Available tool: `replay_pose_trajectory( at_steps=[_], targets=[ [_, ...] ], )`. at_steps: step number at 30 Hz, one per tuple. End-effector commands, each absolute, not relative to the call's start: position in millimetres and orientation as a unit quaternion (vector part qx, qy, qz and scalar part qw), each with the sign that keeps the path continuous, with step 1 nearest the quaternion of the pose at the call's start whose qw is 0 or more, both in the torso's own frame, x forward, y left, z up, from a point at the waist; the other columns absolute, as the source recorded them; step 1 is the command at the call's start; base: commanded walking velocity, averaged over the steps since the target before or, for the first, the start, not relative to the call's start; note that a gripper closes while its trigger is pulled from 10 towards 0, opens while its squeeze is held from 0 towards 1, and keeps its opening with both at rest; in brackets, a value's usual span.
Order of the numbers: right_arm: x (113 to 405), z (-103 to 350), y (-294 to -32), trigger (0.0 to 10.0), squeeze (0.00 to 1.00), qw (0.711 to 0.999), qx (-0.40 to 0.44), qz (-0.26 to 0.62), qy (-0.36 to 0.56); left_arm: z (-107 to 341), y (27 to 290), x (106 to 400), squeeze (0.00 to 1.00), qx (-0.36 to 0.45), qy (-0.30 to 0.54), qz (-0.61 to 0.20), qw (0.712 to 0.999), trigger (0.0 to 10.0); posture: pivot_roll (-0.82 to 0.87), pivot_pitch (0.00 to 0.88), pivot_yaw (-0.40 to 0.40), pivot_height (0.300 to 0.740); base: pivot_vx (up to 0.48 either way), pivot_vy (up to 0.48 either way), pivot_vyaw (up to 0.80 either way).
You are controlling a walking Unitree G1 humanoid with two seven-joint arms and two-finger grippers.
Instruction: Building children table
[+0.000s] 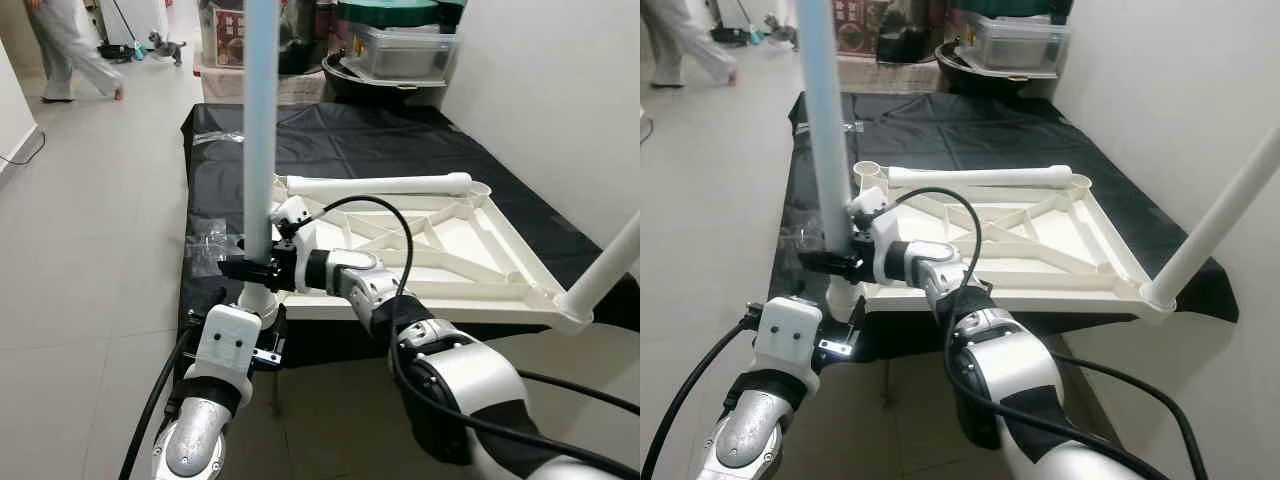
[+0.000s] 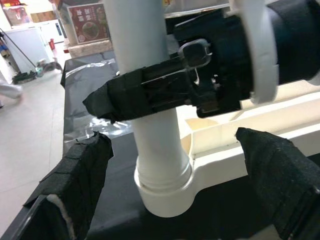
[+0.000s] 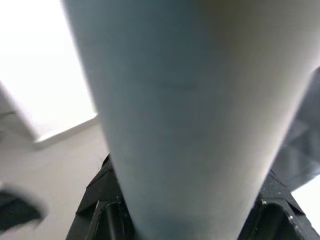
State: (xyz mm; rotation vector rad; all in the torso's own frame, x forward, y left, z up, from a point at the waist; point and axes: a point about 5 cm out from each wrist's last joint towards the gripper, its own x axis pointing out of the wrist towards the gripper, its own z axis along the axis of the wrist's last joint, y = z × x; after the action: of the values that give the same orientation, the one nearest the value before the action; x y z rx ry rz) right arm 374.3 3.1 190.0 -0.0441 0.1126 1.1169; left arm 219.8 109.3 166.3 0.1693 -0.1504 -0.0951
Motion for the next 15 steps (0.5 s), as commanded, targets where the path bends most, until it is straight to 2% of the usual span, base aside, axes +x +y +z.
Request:
replay_pose_trajectory(
  at_steps=[1,3,4,6,7,9,10,12,13,14,15],
  targets=[
    [376.1,183.6,4.5,0.0,0.0,0.871,-0.023,0.486,0.067,165.0,109.8,218.9,0.0,0.089,-0.071,-0.044,0.993,10.0,0.09,0.067,-0.124,0.74,0.0,0.0,0.0],
    [383.9,186.5,-2.3,0.0,0.0,0.908,-0.013,0.415,0.06,164.6,110.0,218.9,0.0,0.088,-0.07,-0.043,0.993,10.0,0.09,0.067,-0.124,0.74,0.0,0.0,0.0],
    [383.9,186.5,-2.3,0.0,0.0,0.908,-0.013,0.415,0.06,164.6,110.0,218.9,0.0,0.088,-0.07,-0.043,0.993,10.0,0.09,0.067,-0.124,0.74,0.0,0.0,0.0],
    [392.8,189.4,-14.3,0.0,0.0,0.945,0.001,0.322,0.052,164.0,110.1,218.5,0.0,0.088,-0.069,-0.043,0.993,10.0,0.09,0.071,-0.12,0.74,0.0,0.0,0.0],
    [392.8,189.4,-14.3,0.0,0.0,0.945,0.001,0.322,0.052,164.0,110.1,218.5,0.0,0.088,-0.069,-0.043,0.993,10.0,0.09,0.071,-0.12,0.74,0.0,0.0,0.0],
    [402.6,189.3,-38.3,0.0,0.0,0.985,0.028,0.165,0.048,163.0,109.6,218.1,0.0,0.087,-0.068,-0.044,0.993,10.0,0.08,0.068,-0.116,0.74,0.0,0.0,0.0],
    [405.2,186.4,-52.3,0.0,0.0,0.995,0.04,0.079,0.051,162.7,109.3,218.0,0.0,0.087,-0.067,-0.045,0.993,10.0,0.08,0.068,-0.116,0.74,0.0,0.0,0.0],
    [405.2,186.4,-52.3,0.0,0.0,0.995,0.04,0.079,0.051,162.7,109.3,218.0,0.0,0.087,-0.067,-0.045,0.993,10.0,0.08,0.068,-0.116,0.74,0.0,0.0,0.0],
    [405.1,181.2,-61.8,0.0,0.0,0.996,0.059,0.017,0.06,162.5,109.1,218.0,0.0,0.087,-0.067,-0.046,0.993,10.0,0.08,0.068,-0.116,0.74,0.0,0.0,0.0],
    [405.1,181.2,-61.8,0.0,0.0,0.996,0.059,0.017,0.06,162.5,109.1,218.0,0.0,0.087,-0.067,-0.046,0.993,10.0,0.08,0.068,-0.116,0.74,0.0,0.0,0.0],
    [402.9,172.9,-69.5,0.0,0.0,0.993,0.082,-0.047,0.076,162.4,108.9,218.0,0.0,0.087,-0.067,-0.046,0.993,10.0,0.08,0.068,-0.116,0.74,0.0,0.0,0.0]
  ],
)
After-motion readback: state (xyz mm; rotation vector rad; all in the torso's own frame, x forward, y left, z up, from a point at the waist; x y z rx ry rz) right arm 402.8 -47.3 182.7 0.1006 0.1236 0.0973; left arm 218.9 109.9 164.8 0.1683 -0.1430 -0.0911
